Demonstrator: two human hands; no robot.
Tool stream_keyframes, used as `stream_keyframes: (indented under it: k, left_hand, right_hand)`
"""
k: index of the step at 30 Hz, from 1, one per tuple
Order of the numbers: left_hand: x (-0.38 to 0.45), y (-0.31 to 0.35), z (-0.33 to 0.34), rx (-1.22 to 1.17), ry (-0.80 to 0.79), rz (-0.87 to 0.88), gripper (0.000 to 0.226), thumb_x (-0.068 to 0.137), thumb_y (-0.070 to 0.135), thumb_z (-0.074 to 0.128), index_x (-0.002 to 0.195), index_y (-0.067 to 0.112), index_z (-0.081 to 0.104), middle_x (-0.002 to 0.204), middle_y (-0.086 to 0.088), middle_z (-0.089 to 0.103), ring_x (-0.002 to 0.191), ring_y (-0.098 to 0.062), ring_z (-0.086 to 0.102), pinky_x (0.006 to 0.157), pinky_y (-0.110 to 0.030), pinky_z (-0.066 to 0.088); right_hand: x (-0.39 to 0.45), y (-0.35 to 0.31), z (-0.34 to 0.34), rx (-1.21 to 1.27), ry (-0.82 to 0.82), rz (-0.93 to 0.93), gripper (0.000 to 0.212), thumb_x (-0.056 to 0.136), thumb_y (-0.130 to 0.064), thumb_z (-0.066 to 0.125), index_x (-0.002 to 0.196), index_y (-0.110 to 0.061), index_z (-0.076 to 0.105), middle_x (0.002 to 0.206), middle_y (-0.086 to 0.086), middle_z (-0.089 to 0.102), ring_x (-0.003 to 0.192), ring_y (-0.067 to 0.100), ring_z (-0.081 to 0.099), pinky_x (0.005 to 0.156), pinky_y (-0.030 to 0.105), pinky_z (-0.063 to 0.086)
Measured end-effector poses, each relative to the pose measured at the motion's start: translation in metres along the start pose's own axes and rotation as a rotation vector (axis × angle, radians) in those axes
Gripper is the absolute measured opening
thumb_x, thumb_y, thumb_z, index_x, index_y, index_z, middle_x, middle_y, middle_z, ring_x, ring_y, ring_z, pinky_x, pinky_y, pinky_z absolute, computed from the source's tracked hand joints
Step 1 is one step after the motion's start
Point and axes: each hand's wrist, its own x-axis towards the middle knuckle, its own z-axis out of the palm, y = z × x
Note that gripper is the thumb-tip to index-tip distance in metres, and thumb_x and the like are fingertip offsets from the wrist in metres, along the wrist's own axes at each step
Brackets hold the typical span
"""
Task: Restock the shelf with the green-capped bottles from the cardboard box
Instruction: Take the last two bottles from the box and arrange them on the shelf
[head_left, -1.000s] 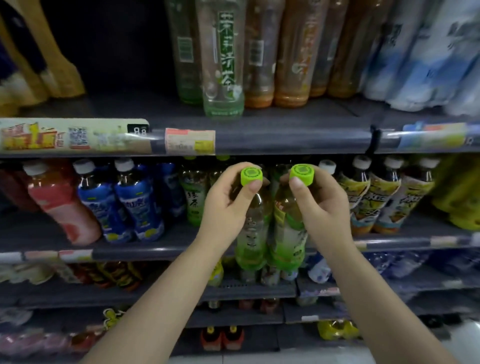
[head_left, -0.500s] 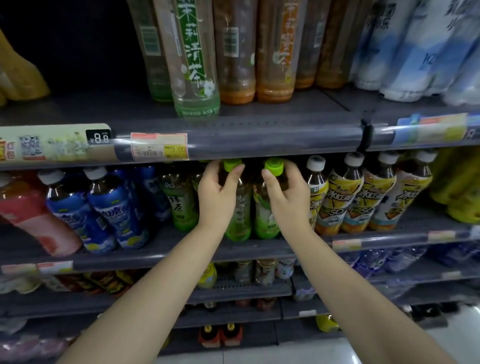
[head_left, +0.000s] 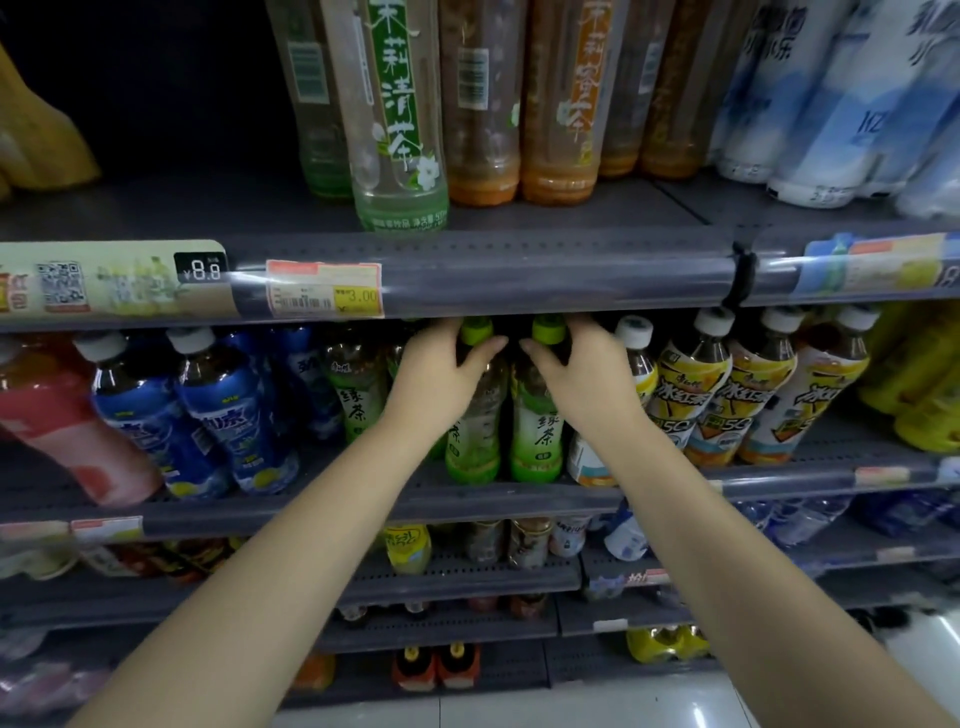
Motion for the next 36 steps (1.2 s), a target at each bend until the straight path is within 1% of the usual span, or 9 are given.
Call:
stream_keyframes:
  k: [4,6,9,11,20,24,29,33,36]
  left_hand:
    - [0.010,-0.004,-0.024,0.191,-0.293,0.041,0.050,0.091,0.033,0.055,0.137,0.017,0.043,0.137,-0.004,0.052,0.125,-0.021,0.048,0.095,-0.022,0.034]
    - [0.014,-0.006,-0.030,0.195,-0.356,0.016,0.052,0.091,0.033,0.057,0.139,0.020,0.041,0.140,-0.002,0.050,0.128,-0.022,0.045,0.100,-0.025,0.033]
    - [0.016,-0.006,-0.027,0.210,-0.305,-0.038,0.053,0.087,0.038,0.060,0.135,0.022,0.045,0.138,-0.002,0.052,0.126,-0.023,0.046,0.099,-0.029,0.035]
    - [0.014,-0.004,-0.022,0.236,-0.234,-0.025,0.051,0.085,0.041,0.062,0.130,0.021,0.051,0.132,-0.004,0.056,0.122,-0.024,0.050,0.095,-0.029,0.038]
    - [0.002,0.006,-0.003,0.224,0.079,0.079,0.031,0.082,0.035,0.067,0.101,0.011,0.065,0.097,-0.007,0.070,0.092,-0.026,0.064,0.075,-0.027,0.046]
    - [0.000,0.002,-0.008,0.225,0.050,0.112,0.040,0.081,0.037,0.068,0.110,0.010,0.064,0.105,-0.009,0.070,0.098,-0.027,0.064,0.080,-0.030,0.049]
    - [-0.002,-0.002,-0.018,0.214,-0.143,0.140,0.055,0.085,0.043,0.062,0.130,0.014,0.051,0.126,-0.006,0.061,0.116,-0.023,0.056,0.090,-0.023,0.041]
    - [-0.018,-0.015,-0.041,0.175,-0.012,0.166,0.044,0.088,0.033,0.061,0.129,0.018,0.054,0.128,-0.003,0.061,0.121,-0.020,0.053,0.098,-0.025,0.038]
    - [-0.031,-0.032,-0.061,0.175,0.093,0.149,0.039,0.089,0.024,0.062,0.126,0.017,0.056,0.126,-0.005,0.061,0.121,-0.021,0.052,0.100,-0.027,0.037]
  right_hand:
    - [0.005,-0.005,-0.012,-0.166,-0.084,-0.032,0.033,0.089,-0.028,0.060,0.111,-0.003,0.059,0.099,0.016,0.066,0.091,0.032,0.061,0.068,0.024,0.032]
    - [0.007,-0.005,-0.017,-0.173,-0.136,-0.025,0.035,0.089,-0.028,0.060,0.113,-0.003,0.058,0.100,0.016,0.065,0.093,0.032,0.059,0.068,0.025,0.033]
    - [0.012,-0.003,-0.025,-0.129,-0.277,-0.011,0.034,0.089,-0.025,0.059,0.116,-0.005,0.055,0.108,0.016,0.063,0.101,0.032,0.058,0.080,0.032,0.046]
    - [0.015,-0.003,-0.030,-0.152,-0.337,-0.008,0.034,0.090,-0.023,0.058,0.119,-0.005,0.053,0.111,0.016,0.062,0.103,0.031,0.056,0.086,0.035,0.047]
    - [0.011,-0.006,-0.026,-0.227,-0.233,-0.021,0.036,0.090,-0.026,0.058,0.116,-0.002,0.053,0.108,0.018,0.062,0.099,0.034,0.058,0.085,0.038,0.049]
    - [0.014,-0.007,-0.029,-0.238,-0.283,-0.042,0.041,0.089,-0.024,0.060,0.123,-0.004,0.049,0.118,0.016,0.058,0.108,0.033,0.054,0.083,0.028,0.040]
    - [0.010,-0.002,-0.025,-0.236,-0.230,-0.033,0.038,0.089,-0.026,0.059,0.118,-0.003,0.052,0.109,0.018,0.063,0.099,0.034,0.059,0.086,0.040,0.049]
    - [-0.007,0.000,-0.017,-0.170,-0.066,-0.138,0.043,0.088,-0.028,0.062,0.124,-0.006,0.051,0.116,0.015,0.060,0.108,0.029,0.055,0.089,0.026,0.039]
    - [-0.022,-0.008,-0.008,-0.159,0.030,-0.330,0.043,0.089,-0.022,0.060,0.129,-0.007,0.050,0.125,0.013,0.056,0.119,0.028,0.049,0.099,0.028,0.037]
